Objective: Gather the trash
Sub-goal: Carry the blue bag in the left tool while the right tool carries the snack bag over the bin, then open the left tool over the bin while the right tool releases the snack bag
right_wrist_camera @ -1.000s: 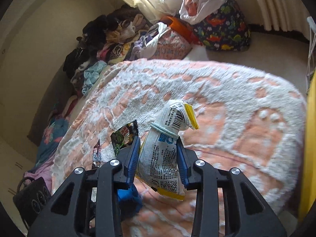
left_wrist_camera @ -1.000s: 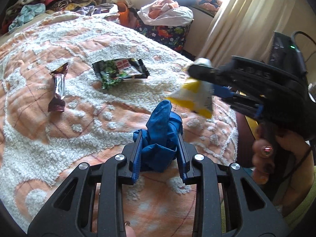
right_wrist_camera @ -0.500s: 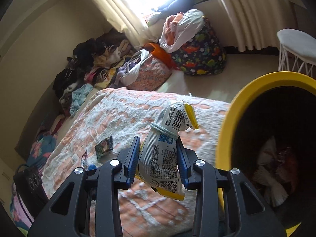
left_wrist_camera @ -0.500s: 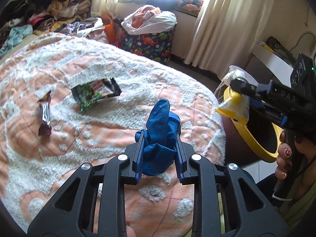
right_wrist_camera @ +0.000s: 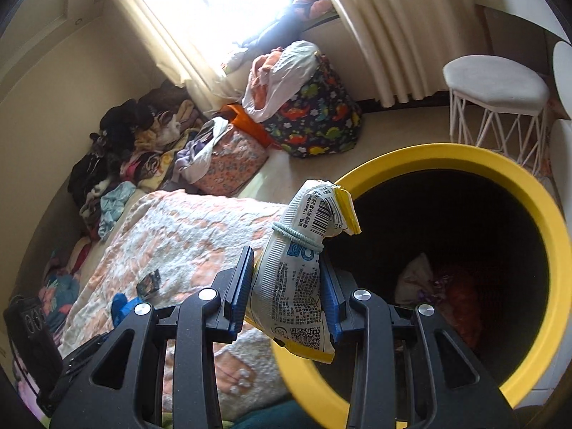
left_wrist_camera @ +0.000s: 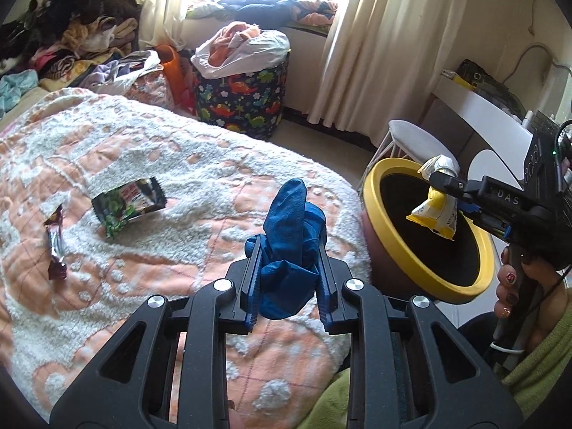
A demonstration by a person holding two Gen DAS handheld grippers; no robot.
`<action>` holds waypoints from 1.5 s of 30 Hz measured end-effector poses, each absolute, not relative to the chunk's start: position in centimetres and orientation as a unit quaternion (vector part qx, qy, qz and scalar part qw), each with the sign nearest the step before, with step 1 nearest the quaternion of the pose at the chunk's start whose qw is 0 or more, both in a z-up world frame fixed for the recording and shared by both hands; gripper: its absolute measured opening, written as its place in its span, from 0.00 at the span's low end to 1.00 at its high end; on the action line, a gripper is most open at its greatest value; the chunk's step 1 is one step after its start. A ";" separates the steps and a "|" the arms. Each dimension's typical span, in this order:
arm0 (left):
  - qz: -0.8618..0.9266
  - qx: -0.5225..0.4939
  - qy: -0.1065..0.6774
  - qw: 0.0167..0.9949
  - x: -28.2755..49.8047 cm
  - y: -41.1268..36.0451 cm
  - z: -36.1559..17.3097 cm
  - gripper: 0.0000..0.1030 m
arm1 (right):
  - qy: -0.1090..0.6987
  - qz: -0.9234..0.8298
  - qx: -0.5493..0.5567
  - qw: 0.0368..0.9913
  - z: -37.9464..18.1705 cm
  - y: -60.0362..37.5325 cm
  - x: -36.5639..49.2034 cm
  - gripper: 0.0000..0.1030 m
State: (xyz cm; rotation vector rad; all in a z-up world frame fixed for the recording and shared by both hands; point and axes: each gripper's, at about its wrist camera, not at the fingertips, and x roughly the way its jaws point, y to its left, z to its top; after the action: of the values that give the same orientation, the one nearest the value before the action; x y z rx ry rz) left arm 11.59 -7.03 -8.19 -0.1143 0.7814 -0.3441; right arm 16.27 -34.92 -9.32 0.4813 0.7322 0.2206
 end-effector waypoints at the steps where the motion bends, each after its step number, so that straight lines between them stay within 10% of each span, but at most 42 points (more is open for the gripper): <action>1: -0.171 -0.055 0.378 0.908 11.6 -7.3 -8.0 0.19 | 0.353 0.102 0.233 0.900 -9.3 -35.1 16.3 0.33; 45: -0.303 0.012 0.387 0.871 13.7 -22.8 -8.4 0.19 | 0.336 -0.011 0.275 0.901 -11.0 -45.7 14.2 0.33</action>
State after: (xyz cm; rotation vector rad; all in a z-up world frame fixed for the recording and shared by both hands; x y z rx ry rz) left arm 13.74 -22.79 -8.43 0.0257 0.8099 -0.6326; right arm 14.21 -45.66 -10.98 0.5680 0.6957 -0.0228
